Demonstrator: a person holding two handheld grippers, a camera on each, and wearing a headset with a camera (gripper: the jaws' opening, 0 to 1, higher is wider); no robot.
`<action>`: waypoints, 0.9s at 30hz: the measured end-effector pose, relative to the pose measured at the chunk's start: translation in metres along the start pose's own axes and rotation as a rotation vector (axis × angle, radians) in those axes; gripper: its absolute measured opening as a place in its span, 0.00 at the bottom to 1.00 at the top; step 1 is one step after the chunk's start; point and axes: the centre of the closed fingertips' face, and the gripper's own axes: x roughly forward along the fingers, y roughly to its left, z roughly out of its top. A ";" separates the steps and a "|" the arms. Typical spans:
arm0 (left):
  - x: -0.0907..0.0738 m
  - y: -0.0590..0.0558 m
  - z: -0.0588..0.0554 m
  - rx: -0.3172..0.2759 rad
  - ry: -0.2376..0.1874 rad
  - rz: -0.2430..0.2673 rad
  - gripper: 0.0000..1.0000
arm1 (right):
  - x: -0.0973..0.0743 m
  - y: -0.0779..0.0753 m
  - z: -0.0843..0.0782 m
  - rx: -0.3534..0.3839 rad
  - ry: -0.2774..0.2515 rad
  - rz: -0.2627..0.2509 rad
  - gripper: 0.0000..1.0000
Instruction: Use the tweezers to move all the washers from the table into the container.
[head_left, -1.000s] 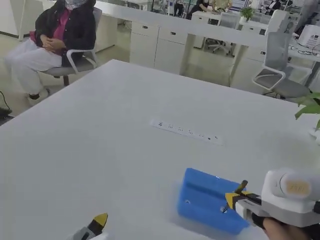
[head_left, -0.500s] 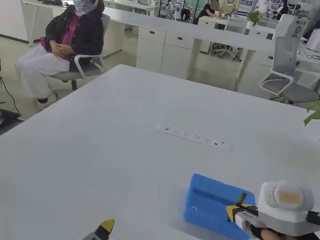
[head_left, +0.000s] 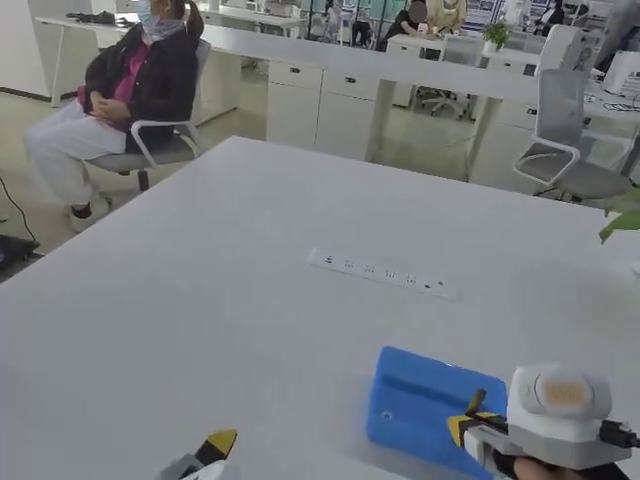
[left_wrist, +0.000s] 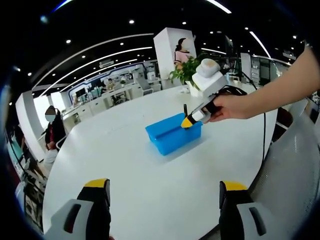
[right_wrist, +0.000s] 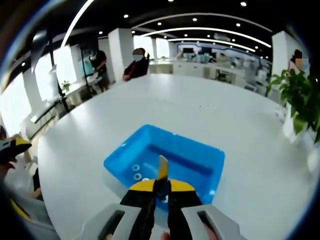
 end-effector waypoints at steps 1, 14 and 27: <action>0.000 0.001 0.004 -0.007 -0.008 -0.003 0.89 | -0.001 -0.001 0.001 -0.006 0.003 -0.006 0.05; -0.005 0.005 0.086 -0.033 -0.152 -0.117 0.76 | -0.050 0.024 0.057 -0.063 -0.185 0.070 0.05; 0.004 -0.031 0.132 -0.034 -0.192 -0.355 0.44 | -0.098 0.095 0.033 -0.255 -0.174 0.240 0.05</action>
